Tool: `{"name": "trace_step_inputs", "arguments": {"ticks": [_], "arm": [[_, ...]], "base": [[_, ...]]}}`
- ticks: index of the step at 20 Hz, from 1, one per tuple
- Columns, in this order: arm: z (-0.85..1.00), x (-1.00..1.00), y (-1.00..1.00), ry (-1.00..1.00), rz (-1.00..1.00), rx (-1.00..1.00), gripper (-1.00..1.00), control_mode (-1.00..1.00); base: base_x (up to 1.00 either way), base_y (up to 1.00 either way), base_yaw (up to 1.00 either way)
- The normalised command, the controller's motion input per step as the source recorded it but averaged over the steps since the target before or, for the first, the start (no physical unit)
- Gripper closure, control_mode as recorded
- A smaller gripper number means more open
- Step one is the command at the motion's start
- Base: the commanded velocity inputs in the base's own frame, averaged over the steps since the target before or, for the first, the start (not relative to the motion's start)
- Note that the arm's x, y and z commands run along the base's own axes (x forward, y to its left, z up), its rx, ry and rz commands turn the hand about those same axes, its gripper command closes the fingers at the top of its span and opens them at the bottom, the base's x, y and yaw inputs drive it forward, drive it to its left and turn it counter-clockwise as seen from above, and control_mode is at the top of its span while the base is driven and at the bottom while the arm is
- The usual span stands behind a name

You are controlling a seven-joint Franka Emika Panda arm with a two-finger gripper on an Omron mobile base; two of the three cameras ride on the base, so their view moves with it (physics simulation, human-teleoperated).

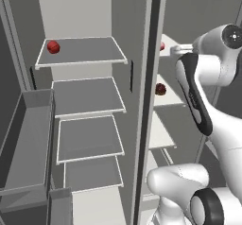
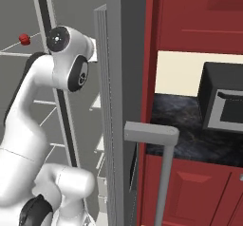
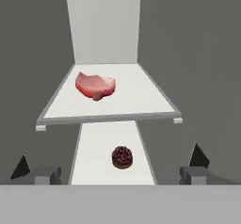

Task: Pick up the frozen steak from the freezer, place it on any shelf in the fridge, and close the fridge and freezer doors when done.

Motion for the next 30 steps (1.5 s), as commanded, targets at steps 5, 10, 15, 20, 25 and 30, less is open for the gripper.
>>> {"name": "trace_step_inputs", "arguments": {"ticks": [5, 10, 15, 20, 25, 30], "arm": [[-0.03, 0.61, 0.00, 0.24, 0.03, 0.00, -1.00, -1.00], [-0.28, 0.56, 0.00, 0.11, 0.00, 0.01, -1.00, -1.00], [-0.21, 0.66, 0.00, 0.00, 0.00, 0.07, -1.00, -1.00], [-0.14, 0.67, 0.00, 0.00, 0.01, 0.19, -1.00, -1.00], [-0.19, 0.53, 0.00, 0.00, 0.04, 0.12, -1.00, -1.00], [-0.13, 0.51, 0.00, 0.00, 0.04, 0.00, -1.00, -1.00]], "base": [[0.00, 0.00, 0.00], [0.00, 0.00, 0.00], [0.00, 0.00, 0.00], [0.00, 0.00, 0.00], [0.00, 0.00, 0.00], [0.00, 0.00, 0.00]]}}
